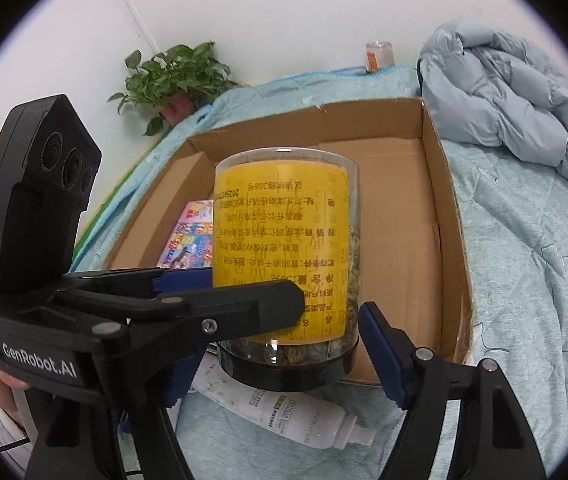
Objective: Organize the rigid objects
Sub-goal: 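Lower the jar upright beside the silver can and open both tools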
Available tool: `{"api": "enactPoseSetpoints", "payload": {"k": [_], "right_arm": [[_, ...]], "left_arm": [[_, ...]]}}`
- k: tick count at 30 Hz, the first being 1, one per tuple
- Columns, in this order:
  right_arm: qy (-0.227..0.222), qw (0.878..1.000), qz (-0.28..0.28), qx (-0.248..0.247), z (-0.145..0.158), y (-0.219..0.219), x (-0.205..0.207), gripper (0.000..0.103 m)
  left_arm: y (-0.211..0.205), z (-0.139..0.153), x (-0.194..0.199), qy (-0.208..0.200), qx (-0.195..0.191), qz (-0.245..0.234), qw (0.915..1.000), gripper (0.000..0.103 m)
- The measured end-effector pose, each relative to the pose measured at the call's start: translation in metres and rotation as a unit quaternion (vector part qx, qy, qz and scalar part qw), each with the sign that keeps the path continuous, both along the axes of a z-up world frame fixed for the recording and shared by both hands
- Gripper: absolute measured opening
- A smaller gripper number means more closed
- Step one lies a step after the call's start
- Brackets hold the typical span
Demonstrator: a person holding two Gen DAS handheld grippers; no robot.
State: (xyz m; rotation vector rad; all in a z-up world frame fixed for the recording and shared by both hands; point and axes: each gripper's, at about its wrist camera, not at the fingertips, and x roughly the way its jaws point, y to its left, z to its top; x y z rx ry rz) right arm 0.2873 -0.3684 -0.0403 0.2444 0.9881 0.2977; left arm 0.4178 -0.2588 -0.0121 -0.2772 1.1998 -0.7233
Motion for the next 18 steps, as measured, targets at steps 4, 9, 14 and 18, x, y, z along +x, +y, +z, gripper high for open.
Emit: {"api": "enactPoseSetpoints", "payload": {"k": [4,9,14,18], "right_arm": [[0.048,0.999,0.01,-0.001,-0.015,-0.008,0.013,0.073],[0.121,0.992,0.014,0.018,-0.046,-0.016,0.029,0.074],[0.118,0.993,0.014,0.009,-0.046,-0.014,0.029,0.076],[0.061,0.998,0.003,-0.009,-0.031,-0.011,0.01,0.082]], "left_arm": [[-0.007,-0.014,0.009,0.025,0.018,0.002,0.9995,0.07],[0.004,-0.011,0.006,0.013,0.016,0.016,0.9997,0.069],[0.037,0.011,-0.018,-0.058,0.03,0.05,0.9966,0.069],[0.083,0.054,-0.059,-0.188,0.063,0.102,0.9749,0.081]]}}
